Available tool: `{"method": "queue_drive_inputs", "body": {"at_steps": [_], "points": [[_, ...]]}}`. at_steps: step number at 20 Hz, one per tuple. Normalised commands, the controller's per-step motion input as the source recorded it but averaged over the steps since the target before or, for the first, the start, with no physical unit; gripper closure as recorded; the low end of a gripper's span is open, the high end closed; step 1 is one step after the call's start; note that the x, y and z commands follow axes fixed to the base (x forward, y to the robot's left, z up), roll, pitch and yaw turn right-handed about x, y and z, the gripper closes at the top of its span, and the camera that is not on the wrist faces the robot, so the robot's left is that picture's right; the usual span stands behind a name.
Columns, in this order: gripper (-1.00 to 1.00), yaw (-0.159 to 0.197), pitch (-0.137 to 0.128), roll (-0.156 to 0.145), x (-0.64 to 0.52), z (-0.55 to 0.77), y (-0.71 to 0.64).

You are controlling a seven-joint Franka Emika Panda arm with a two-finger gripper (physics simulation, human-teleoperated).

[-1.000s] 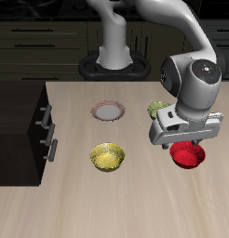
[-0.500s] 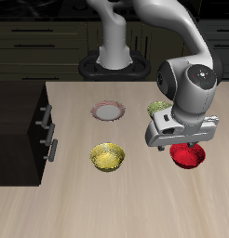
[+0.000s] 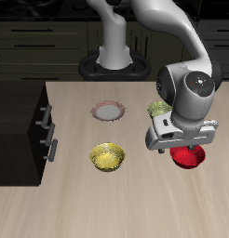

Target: Place the red bowl on top of the wooden cabinet

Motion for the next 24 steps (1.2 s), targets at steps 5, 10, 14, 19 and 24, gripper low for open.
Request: {"method": "queue_drive_inputs", "body": {"at_steps": [5, 10, 14, 19, 24], "points": [[-1.0, 0.028, -0.007, -0.011, 0.0, -0.1, -0.07], [-1.0, 0.0, 0.022, -0.005, -0.03, -0.16, -0.03], [-1.0, -0.008, 0.022, -0.002, 0.0, -0.18, -0.02], [-1.0, -0.009, 0.038, 0.002, -0.04, -0.19, 0.03], [-1.0, 0.001, 0.027, 0.018, -0.02, -0.12, 0.07]]}}
